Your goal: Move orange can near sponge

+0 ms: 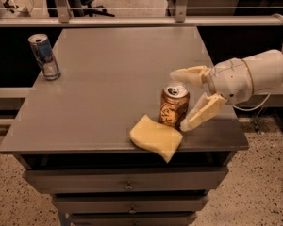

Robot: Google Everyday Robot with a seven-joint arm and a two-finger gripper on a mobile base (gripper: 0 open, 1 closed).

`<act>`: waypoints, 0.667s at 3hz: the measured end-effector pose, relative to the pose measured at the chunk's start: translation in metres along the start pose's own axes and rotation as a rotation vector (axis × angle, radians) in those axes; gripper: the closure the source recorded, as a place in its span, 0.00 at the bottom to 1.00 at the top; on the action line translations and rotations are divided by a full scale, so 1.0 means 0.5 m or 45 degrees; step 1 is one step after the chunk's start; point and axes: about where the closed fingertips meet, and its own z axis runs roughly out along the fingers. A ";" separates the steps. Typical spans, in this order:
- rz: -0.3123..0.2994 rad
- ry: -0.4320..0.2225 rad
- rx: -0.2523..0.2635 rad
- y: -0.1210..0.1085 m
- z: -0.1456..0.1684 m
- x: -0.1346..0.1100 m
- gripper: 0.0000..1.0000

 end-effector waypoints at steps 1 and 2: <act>-0.009 0.041 0.044 -0.010 -0.020 0.008 0.00; -0.009 0.101 0.185 -0.057 -0.108 0.030 0.00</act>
Offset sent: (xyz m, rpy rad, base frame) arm 0.0594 -0.1313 0.0335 -0.1210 -0.1413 -0.2983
